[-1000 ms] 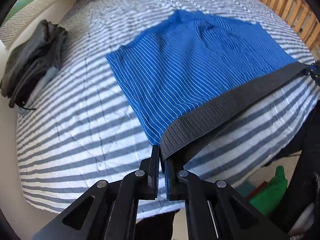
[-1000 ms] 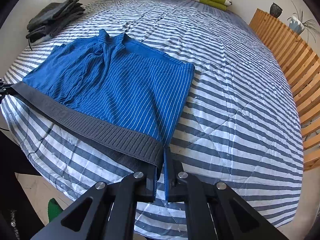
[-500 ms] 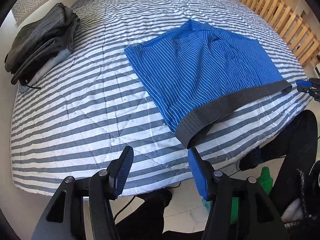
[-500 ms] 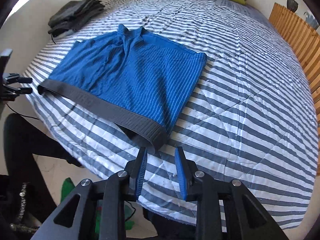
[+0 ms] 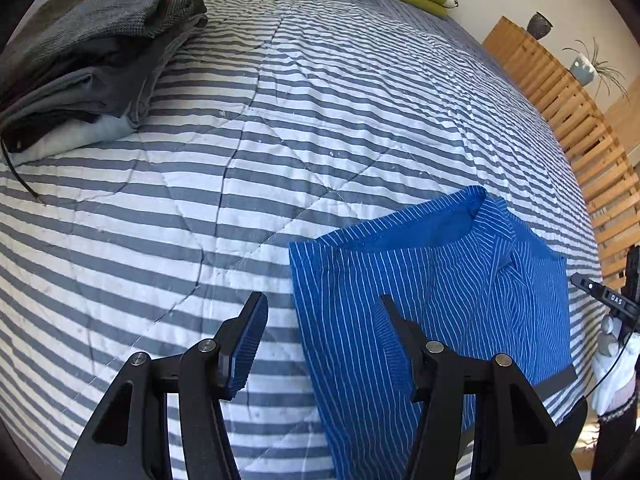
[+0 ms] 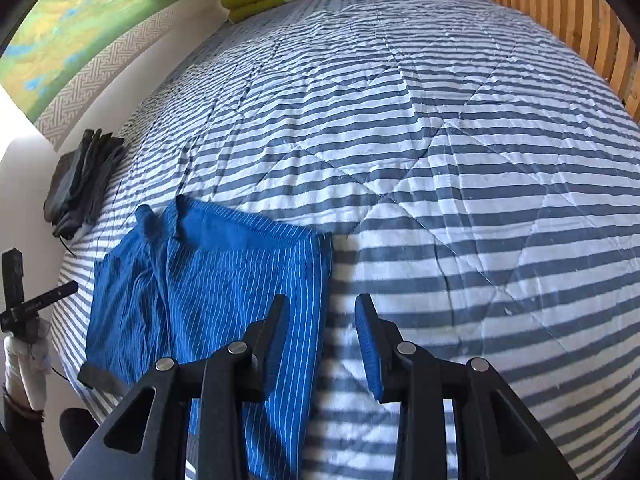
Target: Fold small clothes
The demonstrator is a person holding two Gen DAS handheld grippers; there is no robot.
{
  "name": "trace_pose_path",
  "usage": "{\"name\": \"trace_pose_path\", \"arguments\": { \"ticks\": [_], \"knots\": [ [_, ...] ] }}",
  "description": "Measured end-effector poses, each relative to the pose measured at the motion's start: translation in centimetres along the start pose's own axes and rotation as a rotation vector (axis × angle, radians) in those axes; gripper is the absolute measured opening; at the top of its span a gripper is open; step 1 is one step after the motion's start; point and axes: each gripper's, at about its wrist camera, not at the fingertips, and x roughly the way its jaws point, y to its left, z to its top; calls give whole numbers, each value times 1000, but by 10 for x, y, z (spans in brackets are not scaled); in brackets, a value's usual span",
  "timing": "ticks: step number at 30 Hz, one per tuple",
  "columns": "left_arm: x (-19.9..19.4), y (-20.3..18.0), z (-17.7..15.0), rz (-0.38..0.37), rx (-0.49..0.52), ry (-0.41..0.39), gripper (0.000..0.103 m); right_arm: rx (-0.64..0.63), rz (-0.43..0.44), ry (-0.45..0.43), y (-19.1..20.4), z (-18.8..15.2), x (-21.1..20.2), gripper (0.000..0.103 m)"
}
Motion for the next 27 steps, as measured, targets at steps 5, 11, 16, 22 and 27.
{"name": "trace_pose_path", "arguments": {
  "ticks": [5, 11, 16, 22, 27],
  "knots": [
    [24, -12, 4, 33, 50, 24, 16, 59, 61, 43, -8, 14, 32, 31],
    [22, -15, 8, 90, 57, -55, 4, 24, 57, 22, 2, 16, 36, 4],
    [28, -17, 19, 167, 88, -82, 4, -20, -31, -96, 7, 25, 15, 3],
    [5, -10, 3, 139, 71, -66, 46, -13, -38, -47, 4, 26, 25, 6],
    [-50, -5, -58, 84, 79, -67, 47, -14, 3, -33, -2, -8, -16, 20]
  ]
}}
